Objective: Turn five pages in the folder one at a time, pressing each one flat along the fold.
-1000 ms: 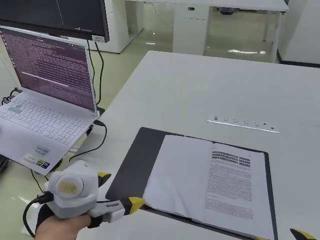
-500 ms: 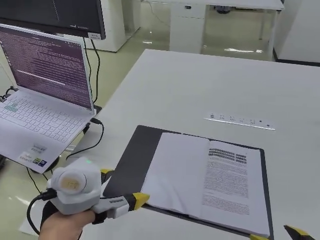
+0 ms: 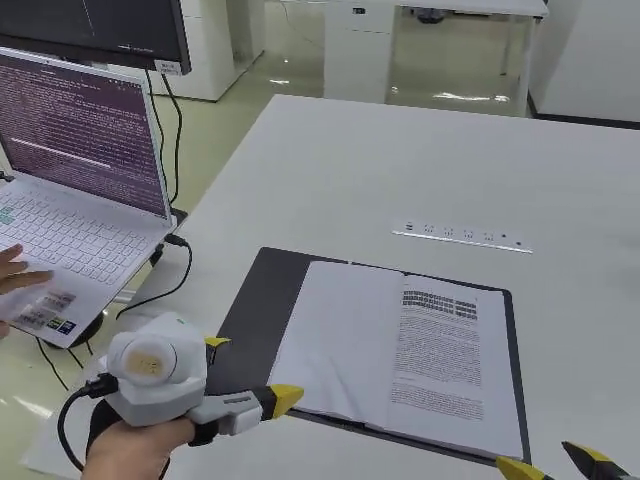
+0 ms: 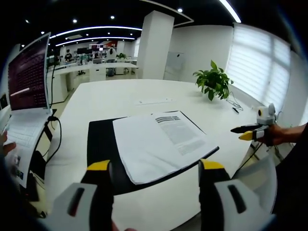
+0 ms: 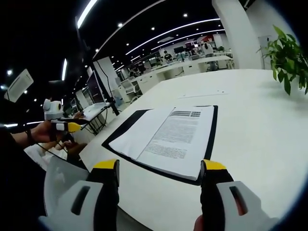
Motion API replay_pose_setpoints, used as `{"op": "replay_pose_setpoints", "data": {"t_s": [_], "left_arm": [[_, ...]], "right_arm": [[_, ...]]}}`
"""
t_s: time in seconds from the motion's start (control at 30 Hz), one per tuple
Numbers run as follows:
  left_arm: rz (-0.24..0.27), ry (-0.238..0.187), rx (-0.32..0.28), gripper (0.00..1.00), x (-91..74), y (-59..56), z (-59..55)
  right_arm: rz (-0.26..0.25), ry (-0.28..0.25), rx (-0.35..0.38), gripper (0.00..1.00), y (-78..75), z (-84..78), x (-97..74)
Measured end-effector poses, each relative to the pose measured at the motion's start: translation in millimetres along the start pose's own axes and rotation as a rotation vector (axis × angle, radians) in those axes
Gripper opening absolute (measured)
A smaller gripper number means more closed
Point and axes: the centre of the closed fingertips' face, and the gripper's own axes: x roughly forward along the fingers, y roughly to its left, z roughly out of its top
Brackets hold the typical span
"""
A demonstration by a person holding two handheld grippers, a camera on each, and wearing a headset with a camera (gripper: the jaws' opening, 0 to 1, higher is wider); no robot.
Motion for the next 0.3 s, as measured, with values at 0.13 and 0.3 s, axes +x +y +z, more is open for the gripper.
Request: {"op": "replay_pose_setpoints", "data": {"t_s": [0.13,0.3], "left_arm": [[0.002,0.000,0.002,0.72,1.7,3.0,0.1],[0.005,0.004,0.002,0.73,0.5,6.5,-0.3]], "right_arm": [[-0.003,0.000,-0.006,0.67,-1.2,0.9,-0.9],[-0.006,0.003,-0.006,0.67,-1.4,0.7,-1.9]]}}
